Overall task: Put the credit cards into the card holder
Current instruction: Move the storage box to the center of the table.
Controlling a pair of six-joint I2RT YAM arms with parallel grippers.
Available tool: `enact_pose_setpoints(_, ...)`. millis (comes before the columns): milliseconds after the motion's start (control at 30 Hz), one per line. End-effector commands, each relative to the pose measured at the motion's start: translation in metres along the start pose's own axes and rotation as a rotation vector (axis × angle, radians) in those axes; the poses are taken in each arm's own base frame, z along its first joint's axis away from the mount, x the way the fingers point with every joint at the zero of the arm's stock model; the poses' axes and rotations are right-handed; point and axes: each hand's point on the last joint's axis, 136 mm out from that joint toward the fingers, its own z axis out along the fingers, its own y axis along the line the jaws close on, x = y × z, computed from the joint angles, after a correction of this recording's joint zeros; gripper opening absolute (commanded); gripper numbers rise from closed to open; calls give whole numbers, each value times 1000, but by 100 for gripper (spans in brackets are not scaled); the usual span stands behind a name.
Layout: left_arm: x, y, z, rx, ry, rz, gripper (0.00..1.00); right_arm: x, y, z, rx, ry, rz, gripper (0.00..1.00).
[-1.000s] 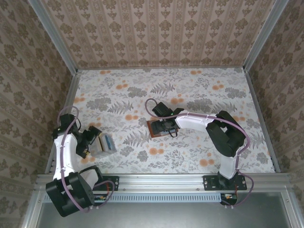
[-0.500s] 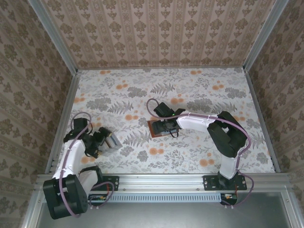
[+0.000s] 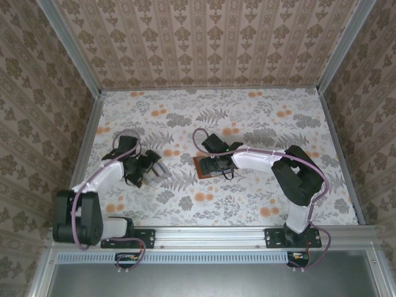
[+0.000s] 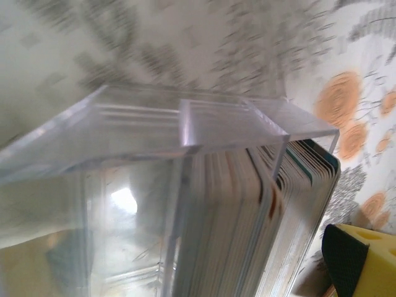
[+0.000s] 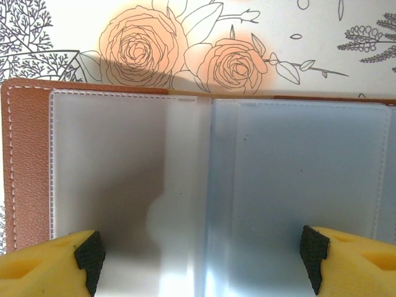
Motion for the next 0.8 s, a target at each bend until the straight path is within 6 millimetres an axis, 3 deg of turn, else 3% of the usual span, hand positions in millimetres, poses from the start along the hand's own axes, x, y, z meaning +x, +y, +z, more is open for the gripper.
enact_pose_setpoints(0,-29,-59,-2,104,-75,163,100,0,-11,-11,31,-26,32,86)
enact_pose_setpoints(167,-33,-105,14,130,-19,284,100,-1,-16,-17,22,-37,50,86)
enact_pose_setpoints(433,-6,-171,69,194,87,334,100,8,-17,-17,-15,-21,101,86)
enact_pose_setpoints(767,16,-223,93,252,135,366,100,16,-22,-34,-14,-52,118,86)
